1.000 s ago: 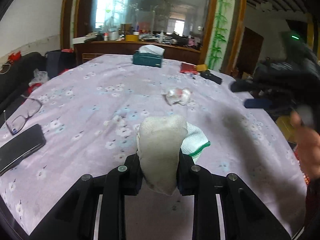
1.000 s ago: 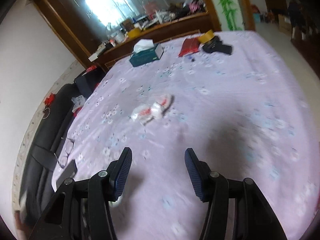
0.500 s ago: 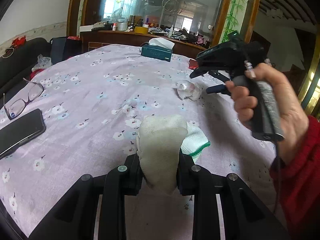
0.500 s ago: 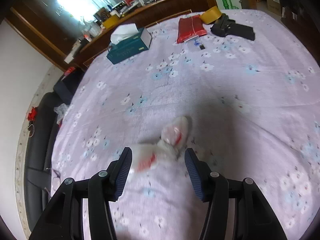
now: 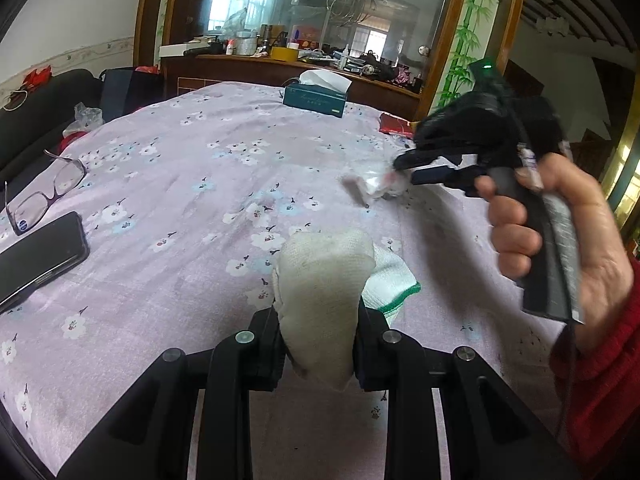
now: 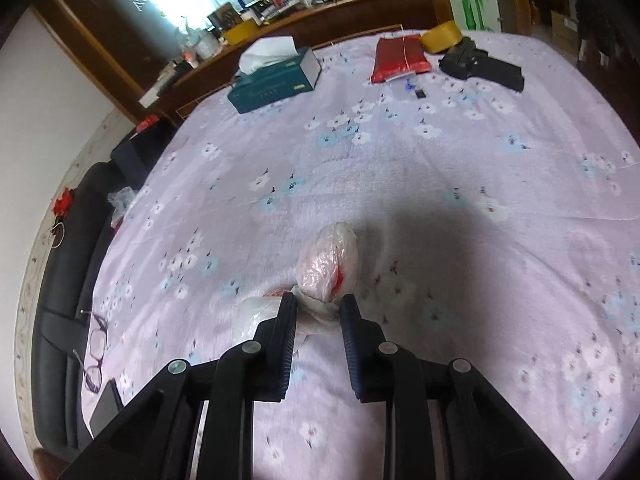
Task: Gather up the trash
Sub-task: 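Grasp the white sock with the left gripper while the right gripper grasps the clear plastic bag, then carry the white sock and clear plastic bag toward the red wastebasket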
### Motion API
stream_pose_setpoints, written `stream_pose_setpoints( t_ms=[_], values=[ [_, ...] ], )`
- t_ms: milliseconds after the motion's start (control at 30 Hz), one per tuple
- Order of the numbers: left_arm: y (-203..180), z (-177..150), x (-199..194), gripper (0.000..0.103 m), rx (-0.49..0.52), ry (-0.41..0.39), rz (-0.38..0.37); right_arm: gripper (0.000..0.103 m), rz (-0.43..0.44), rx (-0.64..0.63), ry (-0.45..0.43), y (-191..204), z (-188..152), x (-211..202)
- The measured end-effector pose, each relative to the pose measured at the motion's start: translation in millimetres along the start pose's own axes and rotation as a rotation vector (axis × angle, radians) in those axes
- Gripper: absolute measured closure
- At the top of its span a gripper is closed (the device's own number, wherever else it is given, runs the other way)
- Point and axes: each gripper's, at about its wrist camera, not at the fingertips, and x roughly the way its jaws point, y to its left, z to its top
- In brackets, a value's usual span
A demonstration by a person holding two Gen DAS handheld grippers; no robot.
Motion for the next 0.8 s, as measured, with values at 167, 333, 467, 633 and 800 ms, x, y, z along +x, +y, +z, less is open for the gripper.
stream_pose_setpoints(
  t_ms=[167, 333, 467, 633, 800],
  values=[
    [-0.3, -0.1, -1.6, 0.078, 0.0, -0.008, -0.01, 0.079, 0.035, -0.017, -0.025, -2.5, -13.0, -28.2],
    [-2.4, -1.2, -3.9, 0.078, 0.014, -0.019, -0.005, 0.079, 0.054, -0.04, -0.085, -13.8, -47.1, -75.5],
    [-6.6, -3.9, -9.6, 0.078, 0.028, -0.038, 0.01, 0.079, 0.043, -0.06, -0.146, -29.4, -90.4, -109.1],
    [-24.3, -12.0, -22.2, 0.078, 0.064, -0.069, 0.017, 0.079, -0.009, -0.091, -0.282, -50.3, -147.5, -150.0],
    [-58.8, -21.4, -33.0, 0.078, 0.138, -0.102, -0.003, 0.079, -0.055, -0.108, -0.395, -65.6, -185.4, -175.2]
  ],
)
